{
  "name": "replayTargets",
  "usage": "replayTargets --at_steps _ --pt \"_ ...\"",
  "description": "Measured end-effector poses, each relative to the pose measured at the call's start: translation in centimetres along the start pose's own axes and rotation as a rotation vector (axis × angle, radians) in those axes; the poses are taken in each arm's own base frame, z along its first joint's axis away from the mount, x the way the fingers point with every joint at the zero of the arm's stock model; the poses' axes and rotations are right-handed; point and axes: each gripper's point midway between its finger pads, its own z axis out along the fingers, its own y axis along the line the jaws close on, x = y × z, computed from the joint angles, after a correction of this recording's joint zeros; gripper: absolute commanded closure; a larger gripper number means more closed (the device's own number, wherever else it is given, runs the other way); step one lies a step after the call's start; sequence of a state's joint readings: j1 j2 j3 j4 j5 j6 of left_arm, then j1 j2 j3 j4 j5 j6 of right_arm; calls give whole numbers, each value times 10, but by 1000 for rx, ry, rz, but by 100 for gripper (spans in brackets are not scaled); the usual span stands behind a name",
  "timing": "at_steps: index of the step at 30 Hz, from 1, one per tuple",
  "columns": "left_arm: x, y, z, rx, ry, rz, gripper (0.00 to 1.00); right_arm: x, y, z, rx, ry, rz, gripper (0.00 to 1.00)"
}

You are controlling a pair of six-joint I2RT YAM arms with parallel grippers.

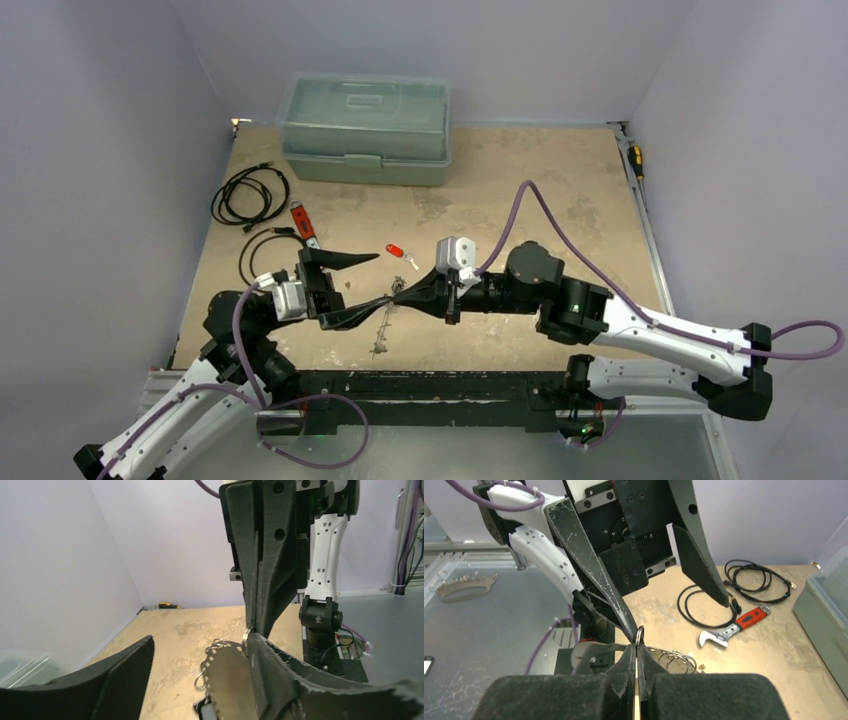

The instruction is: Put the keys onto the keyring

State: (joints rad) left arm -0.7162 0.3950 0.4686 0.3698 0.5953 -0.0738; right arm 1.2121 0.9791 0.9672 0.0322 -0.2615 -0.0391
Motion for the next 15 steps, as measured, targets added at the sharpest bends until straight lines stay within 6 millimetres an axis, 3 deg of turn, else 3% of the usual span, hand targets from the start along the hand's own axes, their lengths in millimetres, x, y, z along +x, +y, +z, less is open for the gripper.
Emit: replayTargets --at_steps 6,15 --pt "6 4 -6 -23 55 53 26 10 0 0 -2 106 7 100" --pt "13 4 -9 -5 133 98 31 21 -17 3 88 296 56 100"
